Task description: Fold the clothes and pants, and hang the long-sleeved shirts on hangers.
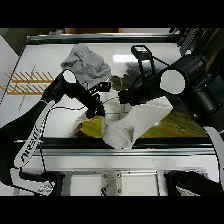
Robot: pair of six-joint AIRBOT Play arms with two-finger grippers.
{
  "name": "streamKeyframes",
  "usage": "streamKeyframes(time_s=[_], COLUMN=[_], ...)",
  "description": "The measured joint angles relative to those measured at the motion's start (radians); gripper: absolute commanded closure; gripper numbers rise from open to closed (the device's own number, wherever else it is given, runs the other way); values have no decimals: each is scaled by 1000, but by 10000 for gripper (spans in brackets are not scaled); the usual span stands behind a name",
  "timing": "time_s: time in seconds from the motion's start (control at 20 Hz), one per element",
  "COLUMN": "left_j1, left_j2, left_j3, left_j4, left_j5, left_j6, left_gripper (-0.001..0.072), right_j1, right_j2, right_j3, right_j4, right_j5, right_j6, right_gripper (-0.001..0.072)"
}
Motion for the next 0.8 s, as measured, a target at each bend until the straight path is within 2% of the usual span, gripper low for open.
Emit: streamKeyframes(time_s=[0.35, 0.8], left_j1=[25, 122], left_j2=[19, 188], left_j3=[-46, -306], left_j4=[-11, -11], left_j5=[-24, 108], left_j6=[32, 130], left_gripper=[696, 695], right_j1=[7, 72], right_j2=[-14, -77], right_j3=[1, 2], right_j4=[31, 74], right_j5=[-57, -115], right_j6=[3, 6], right_gripper=[696, 696])
